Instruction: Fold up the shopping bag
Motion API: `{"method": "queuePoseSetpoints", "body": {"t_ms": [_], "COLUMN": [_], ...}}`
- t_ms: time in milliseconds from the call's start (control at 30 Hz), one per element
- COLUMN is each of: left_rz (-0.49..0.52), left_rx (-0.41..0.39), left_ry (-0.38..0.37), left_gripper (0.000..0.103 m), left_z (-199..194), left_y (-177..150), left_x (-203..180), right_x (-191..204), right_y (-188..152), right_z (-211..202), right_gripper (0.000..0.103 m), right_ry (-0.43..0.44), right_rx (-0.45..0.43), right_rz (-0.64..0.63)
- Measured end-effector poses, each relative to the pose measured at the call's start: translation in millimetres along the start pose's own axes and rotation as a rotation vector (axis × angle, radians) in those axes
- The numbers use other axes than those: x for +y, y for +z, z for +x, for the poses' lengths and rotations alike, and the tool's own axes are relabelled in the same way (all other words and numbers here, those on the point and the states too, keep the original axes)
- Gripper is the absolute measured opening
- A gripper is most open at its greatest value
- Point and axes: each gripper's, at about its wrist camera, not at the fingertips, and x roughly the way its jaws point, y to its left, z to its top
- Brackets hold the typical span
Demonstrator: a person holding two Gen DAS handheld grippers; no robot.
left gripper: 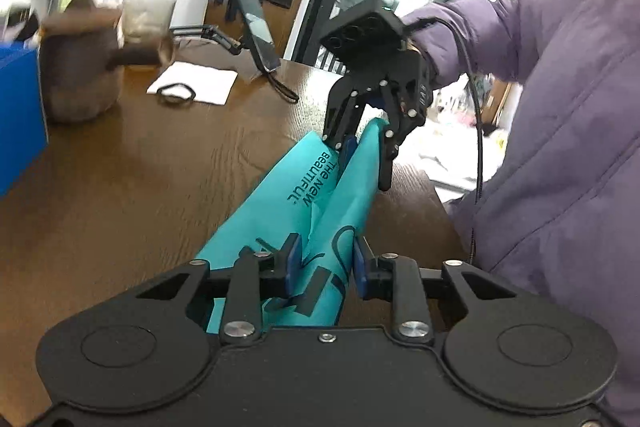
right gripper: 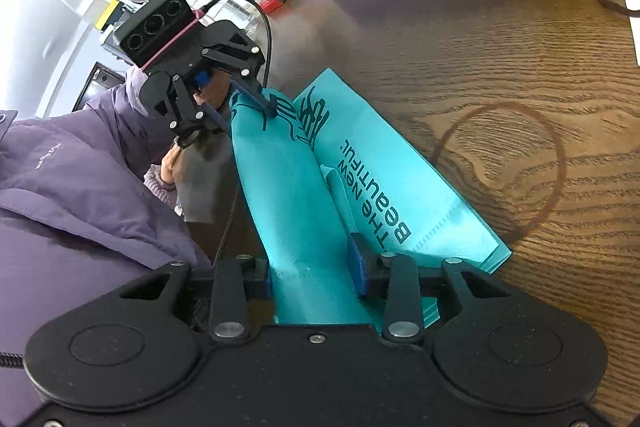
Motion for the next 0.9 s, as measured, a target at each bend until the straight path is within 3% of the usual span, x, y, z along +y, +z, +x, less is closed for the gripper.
{"method": "queuePoseSetpoints", "body": {"t_ms": [67,167,400,633,800,900], "left_rz": [-0.096,-0.155,-0.204,-0.236,-0.244,-0.251], "left_rx": [-0.009,0.005,0.039,0.047,0.062,0.066], "left_ry": [-0.083,-0.142,-0.216,-0.255,-0.273,-0.278], "left_gripper": [0.03,0.039,0.04,0.04,0.04,0.04], "left_z": [7.3,16.0,29.5,35.4,38.6,39.8], "left_y": [-6.9,-8.1,-1.8,-0.4,1.6,1.9], "left_x": [25.5,46.4,68.1,79.8,83.6,86.5], "right_x": [7.4,16.1,51.6,58.3,65.8,60.8], "right_y": [-2.1,-11.1,-30.7,-62.6,-83.3,-91.5], "right_z": [-2.4,-5.4,0.8,-3.3,-3.6,-11.9], "right_gripper": [0.038,0.041,0.048,0.048,0.047,0.042], "right_ry": [-0.039,-0.11,-0.278,-0.296,-0.336,-0.335], "right_rx": [-0.023,-0.089,-0.22,-0.43,-0.524,-0.551], "right_rz": [-0.013,-0.047,-0.189,-0.229,-0.237,-0.213]}}
